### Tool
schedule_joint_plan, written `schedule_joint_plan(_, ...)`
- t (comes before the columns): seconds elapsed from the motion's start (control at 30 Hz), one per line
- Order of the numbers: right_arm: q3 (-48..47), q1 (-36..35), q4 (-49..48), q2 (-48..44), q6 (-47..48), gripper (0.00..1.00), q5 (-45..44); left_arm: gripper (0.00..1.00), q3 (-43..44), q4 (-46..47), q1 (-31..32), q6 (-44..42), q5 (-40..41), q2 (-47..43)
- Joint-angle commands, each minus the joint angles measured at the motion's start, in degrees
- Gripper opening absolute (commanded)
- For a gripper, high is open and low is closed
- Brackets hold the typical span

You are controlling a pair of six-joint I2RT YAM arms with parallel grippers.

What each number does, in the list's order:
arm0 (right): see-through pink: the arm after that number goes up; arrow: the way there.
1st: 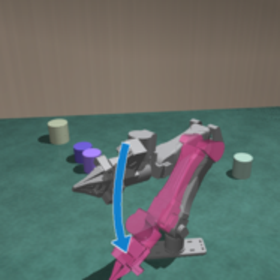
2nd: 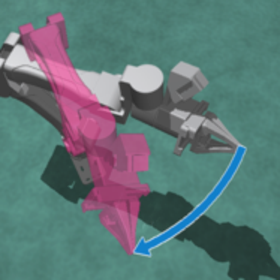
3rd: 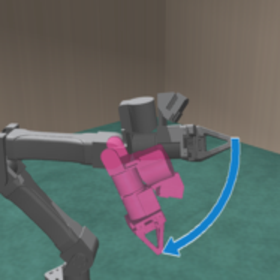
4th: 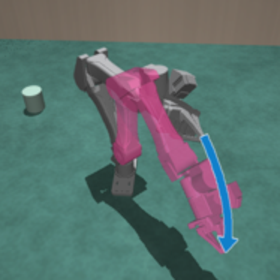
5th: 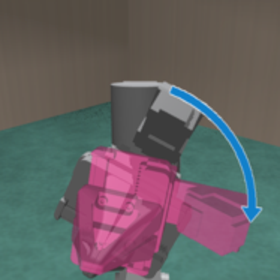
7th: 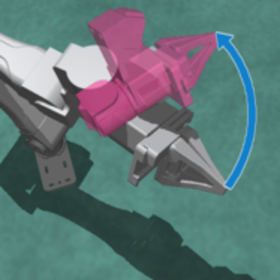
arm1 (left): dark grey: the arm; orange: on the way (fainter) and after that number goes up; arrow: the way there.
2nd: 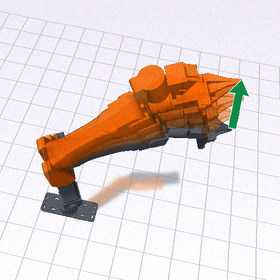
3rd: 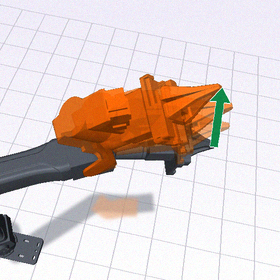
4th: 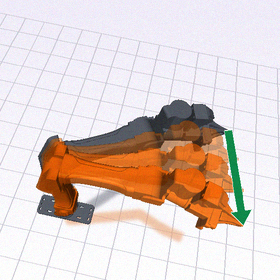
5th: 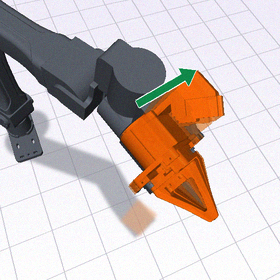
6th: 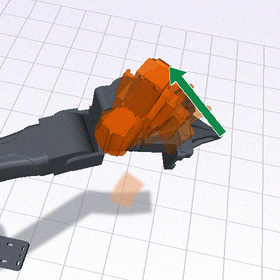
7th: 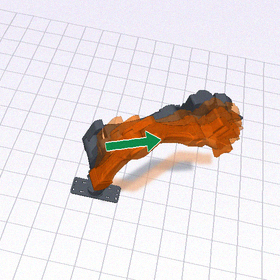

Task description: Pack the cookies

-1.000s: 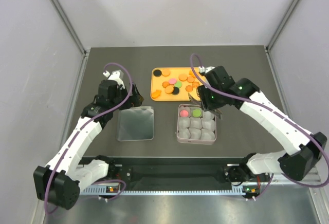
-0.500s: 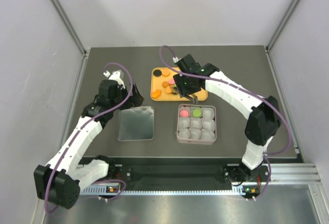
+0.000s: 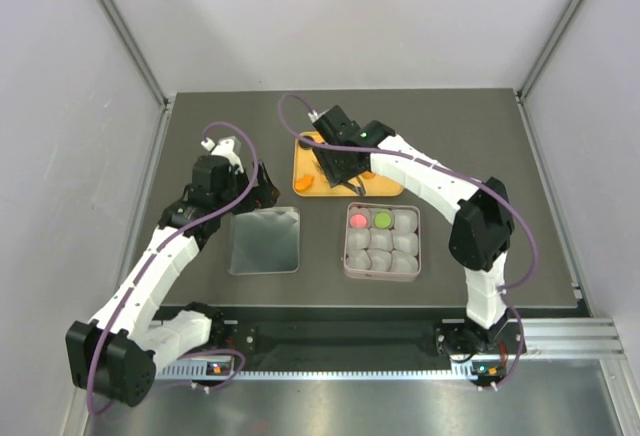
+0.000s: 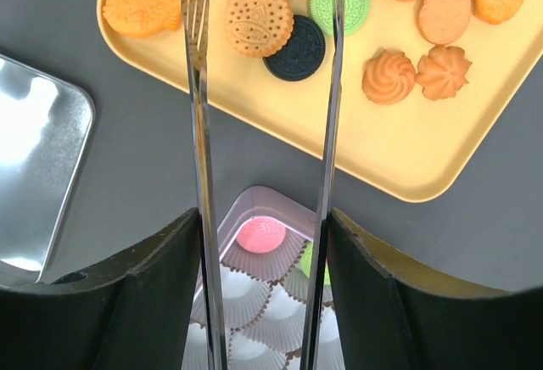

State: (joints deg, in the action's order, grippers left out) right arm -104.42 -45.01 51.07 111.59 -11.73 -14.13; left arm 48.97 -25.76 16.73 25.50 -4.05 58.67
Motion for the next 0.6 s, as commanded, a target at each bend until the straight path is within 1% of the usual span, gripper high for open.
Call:
schedule_joint_plan(0.0, -3.4, -1.0, 0.9, 1.7, 1.1, 0.58, -2.7, 0.98, 0.4, 1.1, -0.3, -0.5, 0.1, -0.1)
schedule_joint_plan(0.27, -3.5, -2.2, 1.1, 3.8, 1.2, 0.54, -3.0, 0.98, 0.4, 1.1, -0.3, -0.4, 0.2, -0.3)
schedule_joint_plan(0.57, -3.7, -3.1, 1.4, 4.4, 1.1, 0.53, -3.9, 0.98, 0.4, 1.0, -0.3, -0.5, 0.2, -0.4)
